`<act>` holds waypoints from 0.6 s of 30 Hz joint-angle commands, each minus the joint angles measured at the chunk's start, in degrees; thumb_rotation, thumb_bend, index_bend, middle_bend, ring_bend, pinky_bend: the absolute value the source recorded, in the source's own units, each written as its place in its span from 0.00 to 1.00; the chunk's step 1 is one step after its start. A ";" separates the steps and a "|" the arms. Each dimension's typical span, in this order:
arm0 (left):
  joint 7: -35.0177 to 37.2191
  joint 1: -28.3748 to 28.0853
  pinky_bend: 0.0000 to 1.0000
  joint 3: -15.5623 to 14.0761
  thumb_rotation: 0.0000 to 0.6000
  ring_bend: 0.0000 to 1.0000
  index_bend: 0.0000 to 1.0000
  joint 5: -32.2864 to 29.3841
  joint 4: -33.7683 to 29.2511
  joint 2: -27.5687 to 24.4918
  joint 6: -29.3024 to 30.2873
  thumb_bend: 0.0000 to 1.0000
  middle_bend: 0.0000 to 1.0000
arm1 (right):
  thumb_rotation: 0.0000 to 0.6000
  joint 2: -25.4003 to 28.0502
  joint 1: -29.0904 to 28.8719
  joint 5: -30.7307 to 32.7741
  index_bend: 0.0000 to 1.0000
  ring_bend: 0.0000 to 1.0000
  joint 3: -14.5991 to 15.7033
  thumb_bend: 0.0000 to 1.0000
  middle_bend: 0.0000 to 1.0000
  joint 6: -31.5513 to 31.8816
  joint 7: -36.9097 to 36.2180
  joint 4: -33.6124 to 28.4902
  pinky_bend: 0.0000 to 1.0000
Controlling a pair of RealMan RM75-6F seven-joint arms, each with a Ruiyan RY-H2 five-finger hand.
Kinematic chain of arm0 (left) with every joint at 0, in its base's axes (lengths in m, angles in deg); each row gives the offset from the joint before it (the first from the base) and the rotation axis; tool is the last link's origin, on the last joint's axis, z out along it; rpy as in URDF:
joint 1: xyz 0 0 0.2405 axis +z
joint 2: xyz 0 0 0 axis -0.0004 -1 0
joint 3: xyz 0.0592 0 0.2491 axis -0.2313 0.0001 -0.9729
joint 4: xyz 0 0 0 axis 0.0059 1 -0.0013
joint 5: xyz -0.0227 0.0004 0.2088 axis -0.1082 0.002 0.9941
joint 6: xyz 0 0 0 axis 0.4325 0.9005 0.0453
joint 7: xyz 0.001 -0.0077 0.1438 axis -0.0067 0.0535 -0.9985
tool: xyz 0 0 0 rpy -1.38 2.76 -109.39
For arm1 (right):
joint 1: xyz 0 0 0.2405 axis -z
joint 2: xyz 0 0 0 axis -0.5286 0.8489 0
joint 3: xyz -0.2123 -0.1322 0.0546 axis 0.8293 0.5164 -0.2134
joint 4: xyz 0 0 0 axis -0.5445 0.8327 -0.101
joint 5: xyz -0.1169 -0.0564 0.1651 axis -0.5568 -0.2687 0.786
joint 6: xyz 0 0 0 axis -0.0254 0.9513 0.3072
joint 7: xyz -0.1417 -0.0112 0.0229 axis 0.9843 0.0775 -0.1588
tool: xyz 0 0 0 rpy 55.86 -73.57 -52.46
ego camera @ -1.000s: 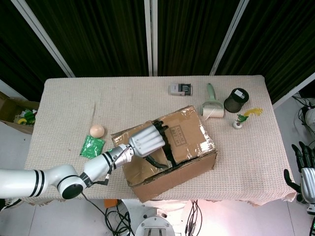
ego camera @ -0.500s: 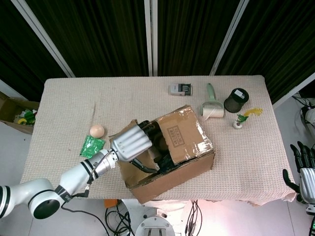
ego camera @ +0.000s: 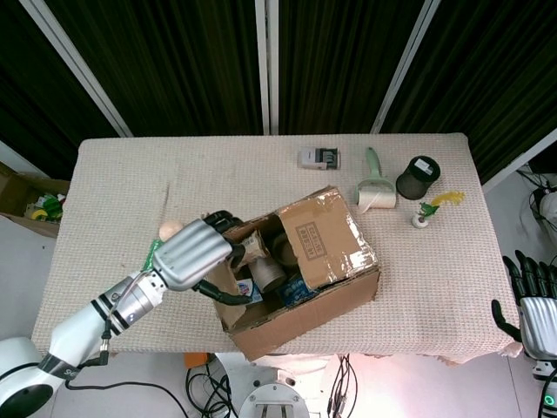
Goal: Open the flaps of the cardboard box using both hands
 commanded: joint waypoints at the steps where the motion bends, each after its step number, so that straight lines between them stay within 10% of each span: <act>1: 5.70 5.45 0.15 -0.35 0.00 0.16 0.52 7.09 -0.23 -4.29 1.31 0.00 0.53 | 1.00 0.25 0.02 0.02 0.00 0.00 -0.06 0.39 0.00 0.10 0.48 -0.46 0.00; 18: 18.60 22.71 0.15 -6.88 0.00 0.16 0.51 25.87 5.34 -11.88 12.12 0.00 0.58 | 1.00 1.09 -0.85 -1.51 0.00 0.00 -0.46 0.39 0.00 0.86 4.13 -3.99 0.00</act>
